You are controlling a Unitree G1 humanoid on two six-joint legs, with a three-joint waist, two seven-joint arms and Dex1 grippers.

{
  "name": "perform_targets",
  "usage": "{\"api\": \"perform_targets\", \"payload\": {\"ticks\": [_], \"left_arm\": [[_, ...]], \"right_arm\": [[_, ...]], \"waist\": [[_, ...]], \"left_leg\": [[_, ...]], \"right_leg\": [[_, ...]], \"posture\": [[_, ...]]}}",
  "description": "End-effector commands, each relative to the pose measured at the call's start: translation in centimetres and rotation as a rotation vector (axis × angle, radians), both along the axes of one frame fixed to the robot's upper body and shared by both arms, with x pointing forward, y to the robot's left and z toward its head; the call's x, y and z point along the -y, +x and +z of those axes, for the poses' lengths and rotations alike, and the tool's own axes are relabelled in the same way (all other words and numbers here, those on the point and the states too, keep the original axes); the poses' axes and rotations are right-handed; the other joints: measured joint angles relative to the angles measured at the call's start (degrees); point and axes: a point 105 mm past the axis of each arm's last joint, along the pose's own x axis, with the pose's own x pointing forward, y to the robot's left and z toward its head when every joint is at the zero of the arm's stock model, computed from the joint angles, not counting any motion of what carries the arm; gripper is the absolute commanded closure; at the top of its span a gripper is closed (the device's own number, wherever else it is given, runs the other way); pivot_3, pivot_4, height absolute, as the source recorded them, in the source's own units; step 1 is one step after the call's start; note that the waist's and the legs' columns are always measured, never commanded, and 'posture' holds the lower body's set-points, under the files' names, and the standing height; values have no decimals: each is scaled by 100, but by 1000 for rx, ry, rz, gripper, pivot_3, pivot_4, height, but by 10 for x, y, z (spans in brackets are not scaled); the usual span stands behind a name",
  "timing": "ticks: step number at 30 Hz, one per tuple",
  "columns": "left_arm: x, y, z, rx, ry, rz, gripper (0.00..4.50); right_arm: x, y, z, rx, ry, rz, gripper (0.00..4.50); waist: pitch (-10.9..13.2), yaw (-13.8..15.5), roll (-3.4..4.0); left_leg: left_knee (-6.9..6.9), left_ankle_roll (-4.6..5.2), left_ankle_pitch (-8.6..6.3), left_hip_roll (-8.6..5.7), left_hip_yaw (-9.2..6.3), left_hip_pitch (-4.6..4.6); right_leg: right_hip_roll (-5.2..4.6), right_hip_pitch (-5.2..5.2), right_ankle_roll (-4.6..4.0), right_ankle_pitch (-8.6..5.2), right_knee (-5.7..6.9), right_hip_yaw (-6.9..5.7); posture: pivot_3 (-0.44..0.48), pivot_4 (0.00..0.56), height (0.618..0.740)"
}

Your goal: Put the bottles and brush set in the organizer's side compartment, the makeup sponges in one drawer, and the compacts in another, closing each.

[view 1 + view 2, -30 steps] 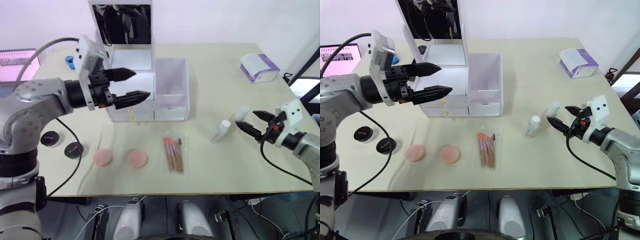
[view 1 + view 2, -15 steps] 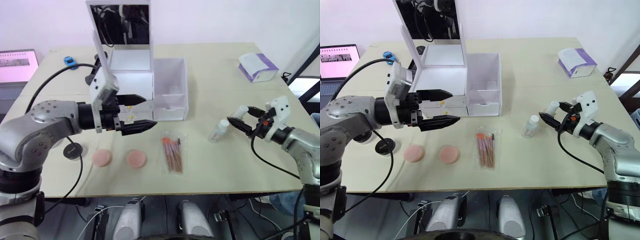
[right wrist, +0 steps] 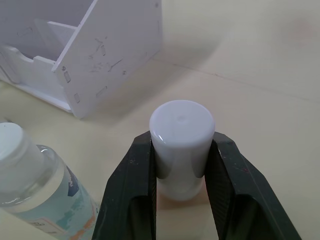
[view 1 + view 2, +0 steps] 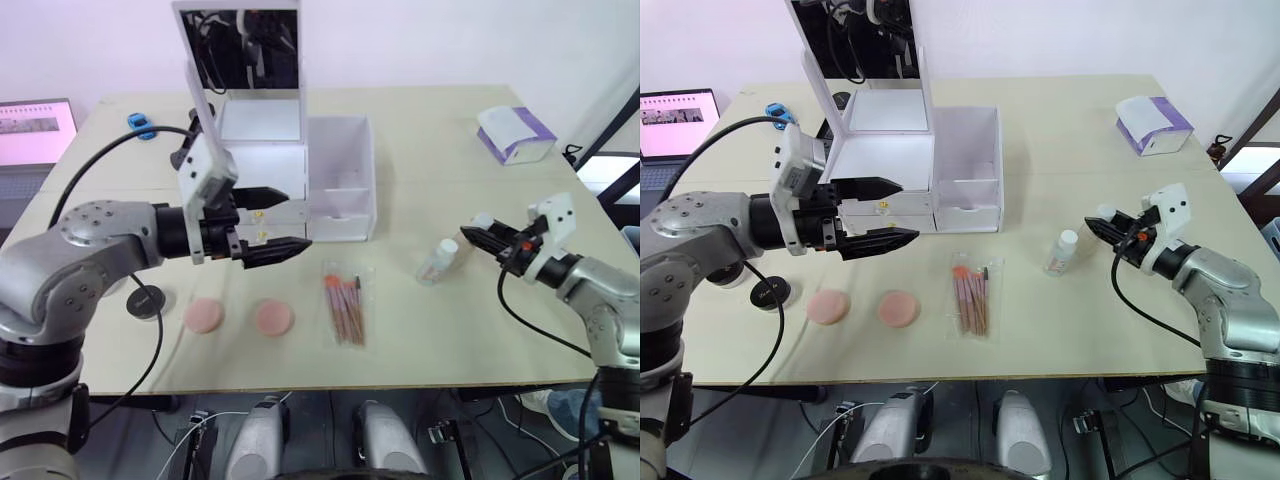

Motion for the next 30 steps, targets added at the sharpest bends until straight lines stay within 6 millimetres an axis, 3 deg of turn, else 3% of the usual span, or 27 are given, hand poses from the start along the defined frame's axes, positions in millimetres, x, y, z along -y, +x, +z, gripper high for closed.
{"api": "perform_targets", "payload": {"ticks": [1, 7, 11, 16, 19, 23, 27, 30], "left_arm": [[-6, 1, 9, 61, -11, 26, 0], [-25, 5, 0, 62, -32, 119, 0], [-35, 4, -8, 67, -32, 175, 0], [-43, 0, -10, 76, -45, 227, 0], [-48, -3, -12, 81, -39, 257, 0], [-52, -6, -13, 87, -45, 289, 0], [-53, -7, -13, 87, -41, 294, 0], [-53, -7, -13, 89, -39, 295, 0]], "right_arm": [[-17, -1, 47, 138, -16, 87, 3696], [-91, 2, 124, 257, -49, 357, 3696], [-128, 13, 145, 266, -82, 414, 3696], [-160, 35, 141, 212, -182, 318, 3696], [-172, 44, 139, 130, -106, 305, 3696], [-180, 54, 129, 51, -9, 236, 3696], [-190, 48, 114, -9, 27, 239, 3696], [-186, 55, 102, -32, 42, 165, 3696]], "waist": [[2, -16, 4], [21, -166, 41], [20, -150, 37], [20, -83, 35], [20, -23, 35], [20, -6, 34], [20, -7, 35], [20, -24, 35]], "left_leg": [[0, 0, 0, 0, 0, 0], [-8, 0, 0, 6, 6, 1], [-12, 2, -1, 9, -8, -3], [-5, 1, -1, 5, -8, -10], [-6, 1, -1, 3, -5, -12], [-9, 1, 0, 4, -5, -13], [-9, 1, 0, 3, -5, -14], [-10, 1, 0, 2, -3, -14]], "right_leg": [[0, 0, 0, 0, 0, 0], [7, -15, -2, 1, 10, 12], [9, -13, -4, 1, 5, -2], [-3, -17, -6, 3, 5, -1], [-4, -25, -9, 4, 5, 4], [-2, -28, -10, 5, 6, 2], [-2, -27, -11, 6, 7, 1], [-2, -29, -11, 6, 9, 1]], "posture": [[0, 150, 740], [0, 150, 740], [0, 150, 740], [0, 150, 740], [0, 150, 740], [0, 150, 740], [0, 150, 740], [0, 150, 740]]}}
